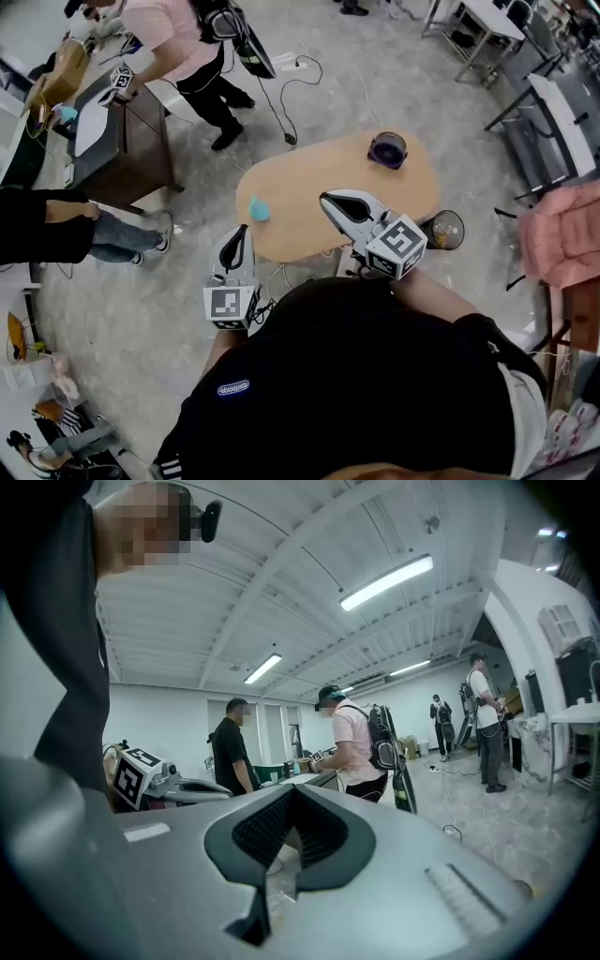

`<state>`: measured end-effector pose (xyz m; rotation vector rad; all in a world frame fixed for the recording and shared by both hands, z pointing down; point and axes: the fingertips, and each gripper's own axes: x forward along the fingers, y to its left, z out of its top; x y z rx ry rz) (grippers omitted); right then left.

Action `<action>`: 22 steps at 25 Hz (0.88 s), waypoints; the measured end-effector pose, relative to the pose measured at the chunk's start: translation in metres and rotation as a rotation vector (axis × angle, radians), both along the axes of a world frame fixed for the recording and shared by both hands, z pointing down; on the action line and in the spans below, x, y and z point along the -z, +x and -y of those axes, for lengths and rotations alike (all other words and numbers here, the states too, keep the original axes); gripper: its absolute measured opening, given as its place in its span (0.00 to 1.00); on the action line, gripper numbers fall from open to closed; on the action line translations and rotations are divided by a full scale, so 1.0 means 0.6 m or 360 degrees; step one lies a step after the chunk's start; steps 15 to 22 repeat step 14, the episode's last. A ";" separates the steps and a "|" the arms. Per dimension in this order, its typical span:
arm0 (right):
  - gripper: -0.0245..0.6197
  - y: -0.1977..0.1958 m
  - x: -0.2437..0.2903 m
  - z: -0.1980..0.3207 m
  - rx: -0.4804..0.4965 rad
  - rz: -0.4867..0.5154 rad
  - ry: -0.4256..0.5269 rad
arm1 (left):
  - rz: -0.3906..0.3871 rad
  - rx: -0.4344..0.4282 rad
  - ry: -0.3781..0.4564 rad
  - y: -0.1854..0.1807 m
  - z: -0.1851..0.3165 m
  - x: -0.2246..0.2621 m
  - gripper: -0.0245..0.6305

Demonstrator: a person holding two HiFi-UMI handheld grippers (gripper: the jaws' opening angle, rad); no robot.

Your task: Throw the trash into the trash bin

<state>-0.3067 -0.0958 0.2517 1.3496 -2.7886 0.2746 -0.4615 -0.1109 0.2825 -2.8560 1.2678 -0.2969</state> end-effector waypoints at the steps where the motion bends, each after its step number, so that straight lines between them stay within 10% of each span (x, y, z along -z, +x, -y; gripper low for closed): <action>1: 0.08 0.010 -0.002 -0.003 -0.0015 0.0004 0.0001 | 0.0009 -0.0021 -0.0002 0.011 -0.002 -0.005 0.04; 22: 0.08 0.089 0.002 -0.055 -0.0306 0.0032 -0.0049 | 0.0074 -0.0373 -0.0009 0.110 -0.011 0.003 0.04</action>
